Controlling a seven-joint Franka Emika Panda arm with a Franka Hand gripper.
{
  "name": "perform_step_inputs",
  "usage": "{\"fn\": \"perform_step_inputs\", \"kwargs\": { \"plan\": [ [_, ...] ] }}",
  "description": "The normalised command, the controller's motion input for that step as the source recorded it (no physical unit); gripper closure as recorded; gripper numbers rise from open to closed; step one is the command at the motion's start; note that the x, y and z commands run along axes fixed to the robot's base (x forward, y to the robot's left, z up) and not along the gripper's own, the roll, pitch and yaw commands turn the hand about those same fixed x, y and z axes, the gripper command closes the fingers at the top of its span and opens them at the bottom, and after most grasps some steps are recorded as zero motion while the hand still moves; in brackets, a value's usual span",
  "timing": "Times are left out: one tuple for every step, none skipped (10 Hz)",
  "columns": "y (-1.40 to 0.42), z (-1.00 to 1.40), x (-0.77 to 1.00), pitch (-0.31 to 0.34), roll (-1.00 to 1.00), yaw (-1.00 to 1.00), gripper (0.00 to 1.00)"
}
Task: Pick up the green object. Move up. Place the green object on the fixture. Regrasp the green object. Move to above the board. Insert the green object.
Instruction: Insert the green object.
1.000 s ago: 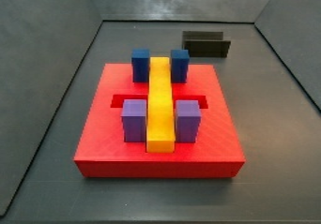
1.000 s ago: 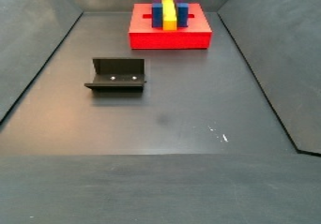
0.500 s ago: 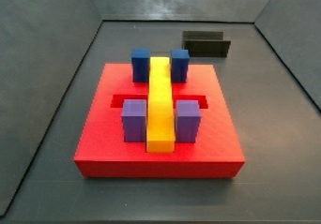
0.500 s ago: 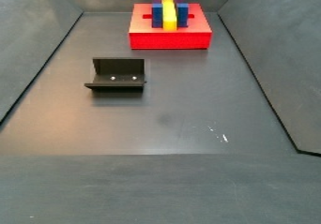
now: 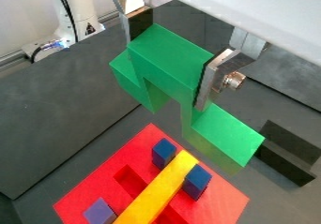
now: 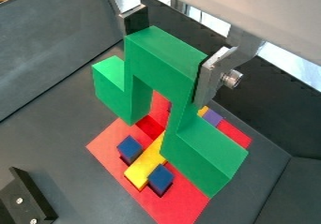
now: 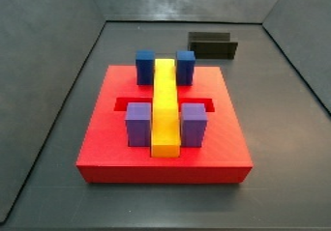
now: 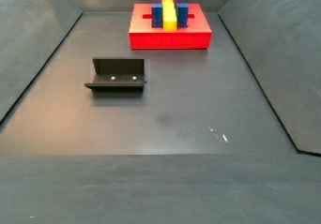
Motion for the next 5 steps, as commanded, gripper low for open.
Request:
{"fn": "perform_step_inputs", "kwargs": {
  "plan": [
    [0.18, 0.0, 0.11, 0.054, -0.23, 0.0, 1.0],
    [0.15, 0.03, 0.15, 0.106, -0.47, 0.04, 1.0],
    [0.07, 0.0, 0.23, 0.114, -0.5, 0.11, 1.0],
    [0.0, 0.0, 0.22, 0.107, -0.5, 0.14, 1.0],
    [0.0, -0.2, 0.21, 0.086, -0.44, 0.18, 1.0]
  ]
}}
